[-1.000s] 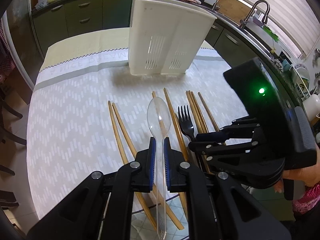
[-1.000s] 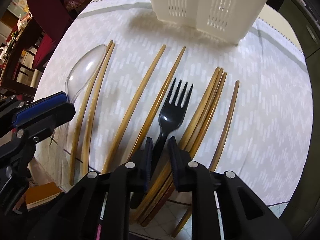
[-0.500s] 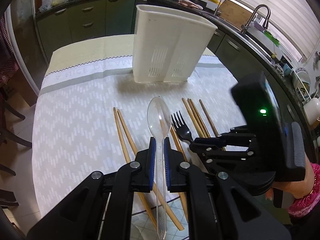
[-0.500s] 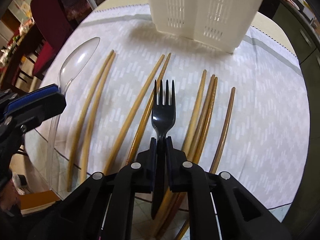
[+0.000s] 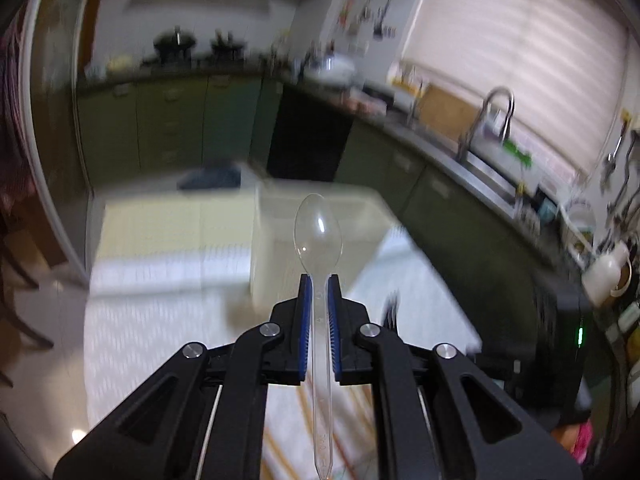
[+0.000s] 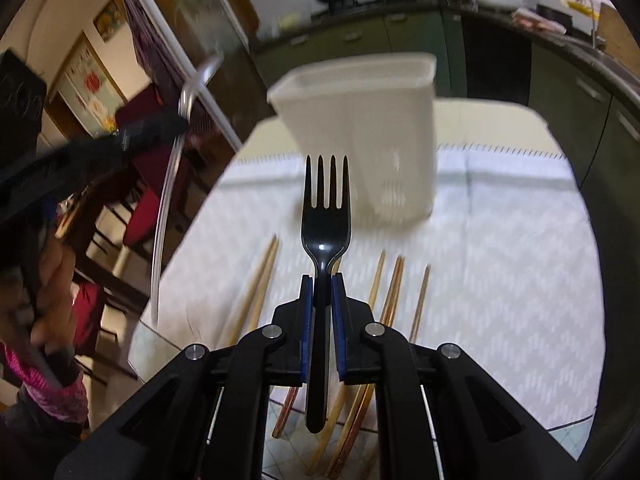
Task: Organize utensils
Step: 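Lift the spoon with the left gripper into the caddy while the right gripper carries the fork there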
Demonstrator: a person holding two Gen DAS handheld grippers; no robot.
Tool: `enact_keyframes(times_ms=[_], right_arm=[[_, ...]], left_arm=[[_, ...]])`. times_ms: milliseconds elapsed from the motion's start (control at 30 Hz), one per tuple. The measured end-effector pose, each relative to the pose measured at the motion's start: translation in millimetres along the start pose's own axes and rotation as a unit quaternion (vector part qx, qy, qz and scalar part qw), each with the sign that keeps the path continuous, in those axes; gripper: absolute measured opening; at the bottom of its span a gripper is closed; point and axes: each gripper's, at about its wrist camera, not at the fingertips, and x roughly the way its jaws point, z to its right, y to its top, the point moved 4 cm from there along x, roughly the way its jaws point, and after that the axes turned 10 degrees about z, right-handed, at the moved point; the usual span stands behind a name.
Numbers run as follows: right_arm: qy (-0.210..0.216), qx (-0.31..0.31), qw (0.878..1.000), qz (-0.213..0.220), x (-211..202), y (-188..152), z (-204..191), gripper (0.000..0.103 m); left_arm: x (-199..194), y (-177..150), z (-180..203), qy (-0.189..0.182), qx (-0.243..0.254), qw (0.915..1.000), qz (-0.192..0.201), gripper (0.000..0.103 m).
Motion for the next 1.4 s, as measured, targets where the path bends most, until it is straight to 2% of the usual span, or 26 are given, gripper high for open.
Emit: enact_keyframes(times_ms=[133,200,300,400,600,733,967,1000,1100,1300,1400], right_arm=[[0.003,0.000,0.999,0.032,-26.2,10.7,10.9,0.010],[0.005,0.002,0.999,0.041,-35.3,12.3,16.7,0.010],[0.011,0.004,0.999,0.048,-47.3,15.3,19.0,0.010],[0.015,0.005,0.998,0.055,-58.3,18.6,24.8,0.010],[0.010,0.015,0.997,0.081,-75.5,29.2,37.5,0.010],[0.003,0.019,0.995,0.096,-80.4,39.9,43.6,0.010],[-0.004,0.020,0.991,0.130,-88.9,73.6,42.2,0.010],[-0.005,0.018,0.991,0.136,-89.7,78.9,41.2,0.010],[-0.013,0.010,0.987,0.159,-92.7,99.6,35.8,0.010],[-0.030,0.011,0.975,0.220,-90.6,148.1,30.2,0.010],[-0.049,0.013,0.963,0.265,-87.2,174.7,31.9,0.010]], left_arm=[[5.3,48.9,8.1,0.000,-0.003,0.9959,0.090,0.008],[17.5,70.9,10.4,0.005,0.002,0.9907,0.136,0.009],[41.1,89.2,10.8,0.013,0.006,0.9840,0.178,0.009],[61.4,98.3,11.1,0.028,0.015,0.9772,0.210,0.009],[84.8,90.1,14.8,0.057,0.055,0.9620,0.261,0.009],[97.7,76.9,11.1,0.066,0.062,0.9636,0.251,0.009],[115.8,42.0,-11.3,0.078,0.055,0.9742,0.204,0.009],[116.5,37.2,-14.5,0.078,0.054,0.9753,0.200,0.010],[118.0,25.6,-20.4,0.074,0.045,0.9788,0.186,0.023],[106.5,13.7,-26.2,0.069,0.039,0.9800,0.183,0.024],[90.5,13.5,-29.6,0.066,0.022,0.9802,0.186,0.024]])
